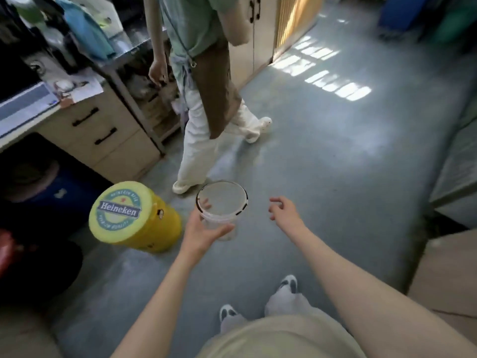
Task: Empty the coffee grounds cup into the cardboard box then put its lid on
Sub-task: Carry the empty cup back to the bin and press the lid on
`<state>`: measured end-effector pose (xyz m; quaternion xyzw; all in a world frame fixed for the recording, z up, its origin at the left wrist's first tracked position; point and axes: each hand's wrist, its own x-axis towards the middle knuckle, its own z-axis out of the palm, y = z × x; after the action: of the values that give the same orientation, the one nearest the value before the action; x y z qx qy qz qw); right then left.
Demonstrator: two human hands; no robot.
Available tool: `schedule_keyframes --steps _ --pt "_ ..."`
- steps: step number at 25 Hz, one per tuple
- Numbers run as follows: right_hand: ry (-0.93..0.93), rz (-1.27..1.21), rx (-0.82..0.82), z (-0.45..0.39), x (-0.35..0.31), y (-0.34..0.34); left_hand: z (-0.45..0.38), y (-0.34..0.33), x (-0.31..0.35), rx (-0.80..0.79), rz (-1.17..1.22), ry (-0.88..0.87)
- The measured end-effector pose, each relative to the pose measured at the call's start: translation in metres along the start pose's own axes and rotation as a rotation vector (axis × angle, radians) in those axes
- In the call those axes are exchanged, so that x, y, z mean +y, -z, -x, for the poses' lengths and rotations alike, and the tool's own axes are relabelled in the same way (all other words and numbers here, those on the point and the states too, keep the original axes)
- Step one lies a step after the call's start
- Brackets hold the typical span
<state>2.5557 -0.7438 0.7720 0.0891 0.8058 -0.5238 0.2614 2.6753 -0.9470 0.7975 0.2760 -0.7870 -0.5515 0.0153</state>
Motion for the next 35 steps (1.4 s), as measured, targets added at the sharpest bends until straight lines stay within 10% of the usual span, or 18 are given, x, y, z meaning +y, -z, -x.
schedule_keyframes --steps 17,35 --pt "-0.145 -0.261 0.452 -0.182 -0.008 0.239 -0.232 -0.219 0.185 -0.372 -0.099 -0.168" --pt "-0.143 -0.396 0.63 -0.453 -0.201 0.337 -0.587 -0.32 0.364 -0.567 -0.117 -0.282"
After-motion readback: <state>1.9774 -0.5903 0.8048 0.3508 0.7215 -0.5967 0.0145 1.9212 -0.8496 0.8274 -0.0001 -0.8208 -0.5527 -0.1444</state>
